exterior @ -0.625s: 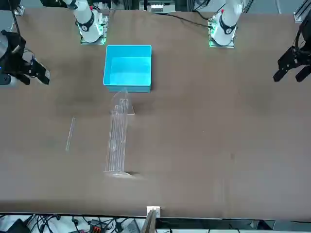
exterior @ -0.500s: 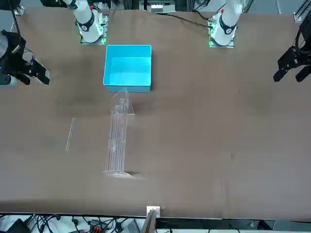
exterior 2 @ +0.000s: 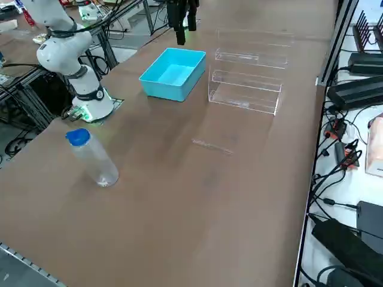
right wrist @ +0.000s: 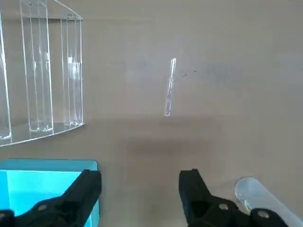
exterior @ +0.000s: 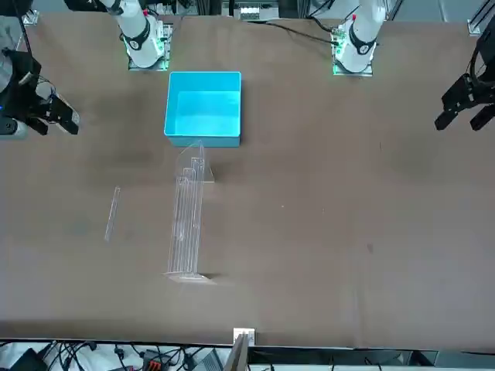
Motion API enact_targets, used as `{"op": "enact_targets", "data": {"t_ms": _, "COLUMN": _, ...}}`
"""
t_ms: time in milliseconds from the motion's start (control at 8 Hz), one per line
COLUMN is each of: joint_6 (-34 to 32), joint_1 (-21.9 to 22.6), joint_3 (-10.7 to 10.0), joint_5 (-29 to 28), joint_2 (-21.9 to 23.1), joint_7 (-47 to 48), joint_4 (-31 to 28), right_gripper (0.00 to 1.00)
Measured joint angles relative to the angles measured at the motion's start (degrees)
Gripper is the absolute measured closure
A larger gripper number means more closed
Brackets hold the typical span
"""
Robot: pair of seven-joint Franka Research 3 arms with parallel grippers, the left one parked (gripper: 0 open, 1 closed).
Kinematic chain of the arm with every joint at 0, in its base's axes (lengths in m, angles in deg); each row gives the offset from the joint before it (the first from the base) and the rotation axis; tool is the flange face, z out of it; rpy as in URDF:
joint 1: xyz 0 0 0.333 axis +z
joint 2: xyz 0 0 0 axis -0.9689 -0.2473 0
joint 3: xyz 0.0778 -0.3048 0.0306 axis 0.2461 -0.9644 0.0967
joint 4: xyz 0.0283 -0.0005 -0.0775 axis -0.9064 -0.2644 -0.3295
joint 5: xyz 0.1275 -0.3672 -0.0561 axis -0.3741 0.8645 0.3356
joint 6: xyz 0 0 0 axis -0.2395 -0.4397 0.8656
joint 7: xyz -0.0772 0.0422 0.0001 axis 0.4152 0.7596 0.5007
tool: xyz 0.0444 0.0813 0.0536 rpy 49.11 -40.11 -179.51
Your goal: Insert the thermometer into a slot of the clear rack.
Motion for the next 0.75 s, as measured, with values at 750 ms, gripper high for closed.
{"op": "enact_targets", "data": {"t_ms": 750, "joint_6": 3.89, "joint_1": 0.05, "joint_3": 0.00, "joint_5": 0.02, "joint_2": -6.06, "joint_7": 0.26, "joint_4": -0.43, "right_gripper": 0.00}}
